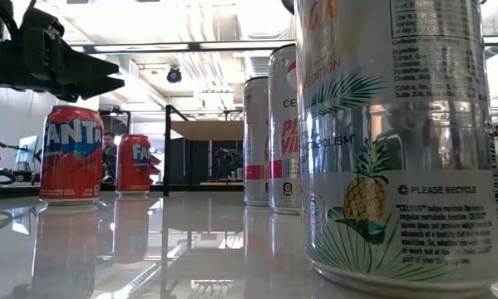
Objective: Place canned beverage on shelf
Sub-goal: Put the top blue soda can on the shelf
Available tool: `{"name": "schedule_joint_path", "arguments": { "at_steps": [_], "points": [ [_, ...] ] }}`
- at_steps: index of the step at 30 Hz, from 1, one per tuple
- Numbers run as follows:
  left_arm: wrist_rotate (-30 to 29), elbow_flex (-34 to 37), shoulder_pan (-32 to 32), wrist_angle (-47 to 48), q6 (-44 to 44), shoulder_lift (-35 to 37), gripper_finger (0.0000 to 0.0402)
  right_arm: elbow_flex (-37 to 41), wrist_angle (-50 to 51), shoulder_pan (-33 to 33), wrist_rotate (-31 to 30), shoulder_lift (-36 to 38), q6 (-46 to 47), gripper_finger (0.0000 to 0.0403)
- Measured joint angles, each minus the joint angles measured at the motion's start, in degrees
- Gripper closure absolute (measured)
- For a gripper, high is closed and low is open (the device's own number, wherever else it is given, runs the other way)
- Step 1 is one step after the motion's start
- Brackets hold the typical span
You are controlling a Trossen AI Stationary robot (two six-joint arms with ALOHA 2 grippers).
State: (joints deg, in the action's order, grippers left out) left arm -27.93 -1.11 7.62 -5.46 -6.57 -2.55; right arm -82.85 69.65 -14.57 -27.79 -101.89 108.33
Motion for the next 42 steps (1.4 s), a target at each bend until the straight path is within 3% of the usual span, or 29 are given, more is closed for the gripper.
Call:
{"name": "schedule_joint_path", "arguments": {
  "at_steps": [6,14,27,42],
  "points": [
    [0.0,0.0,0.0,0.0,0.0,0.0,0.0002,0.0,0.4,-1.0,-2.7,0.0,1.5,0.0131],
    [0.0,0.0,0.0,0.0,0.0,0.0,0.0002,0.0,0.4,-0.9,-4.3,-0.2,-5.9,0.0131],
    [0.0,0.0,0.0,0.0,0.0,0.0,0.0002,0.2,0.4,-1.3,-8.2,-0.4,-0.3,0.0134],
    [0.0,0.0,0.0,0.0,0.0,0.0,0.0002,0.2,0.3,-1.4,-8.0,-0.5,1.7,0.0141]
  ]
}}
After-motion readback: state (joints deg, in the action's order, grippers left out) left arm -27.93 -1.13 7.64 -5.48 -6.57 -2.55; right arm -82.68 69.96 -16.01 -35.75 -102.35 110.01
